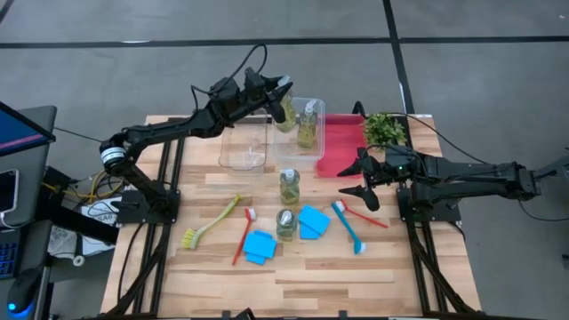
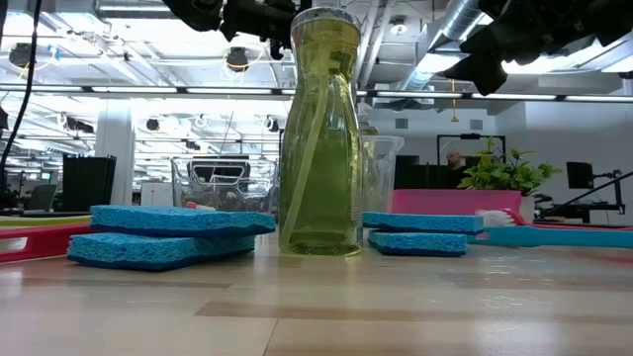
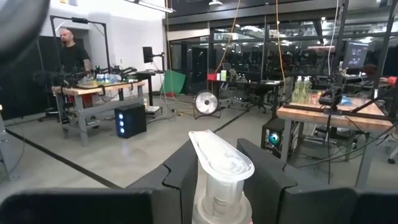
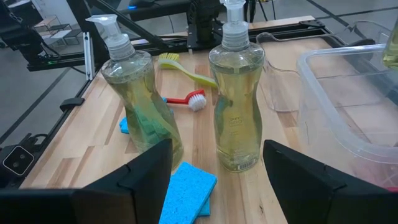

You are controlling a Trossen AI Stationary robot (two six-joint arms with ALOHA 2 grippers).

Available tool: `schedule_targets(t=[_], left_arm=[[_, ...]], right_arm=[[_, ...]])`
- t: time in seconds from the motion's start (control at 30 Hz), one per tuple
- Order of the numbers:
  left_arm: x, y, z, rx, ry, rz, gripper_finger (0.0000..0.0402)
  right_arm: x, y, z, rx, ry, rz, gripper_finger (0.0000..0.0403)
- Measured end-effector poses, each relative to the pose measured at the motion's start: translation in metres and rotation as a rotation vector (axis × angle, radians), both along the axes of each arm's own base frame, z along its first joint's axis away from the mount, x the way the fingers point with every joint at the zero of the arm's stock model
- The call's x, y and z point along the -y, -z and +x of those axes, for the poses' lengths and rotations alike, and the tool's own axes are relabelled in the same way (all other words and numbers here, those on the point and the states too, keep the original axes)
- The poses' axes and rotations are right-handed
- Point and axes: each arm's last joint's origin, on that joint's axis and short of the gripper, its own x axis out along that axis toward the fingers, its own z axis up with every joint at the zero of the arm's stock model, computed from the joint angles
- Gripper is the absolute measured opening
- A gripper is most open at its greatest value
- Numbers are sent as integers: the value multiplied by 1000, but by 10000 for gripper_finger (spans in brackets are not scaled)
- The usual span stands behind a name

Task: Pick & Place Kitchen Sink Supplies
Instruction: Put the green dish soap into the white bin

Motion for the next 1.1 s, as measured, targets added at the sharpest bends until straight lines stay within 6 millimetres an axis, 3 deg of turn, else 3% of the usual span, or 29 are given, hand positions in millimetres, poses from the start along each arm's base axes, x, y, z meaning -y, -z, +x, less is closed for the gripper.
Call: schedule_targets(t=[0.2, 0.73, 1.1], left_arm=[[0, 4, 3, -8, 3, -10, 104], [-12, 48, 28, -112, 3, -75, 104], [-17, 66, 36, -153, 3, -95, 104]], right_arm=[[0, 0, 0, -4, 0, 0, 244], [0, 1, 0, -8, 0, 1, 244], [0, 1, 0, -12, -1, 2, 244]])
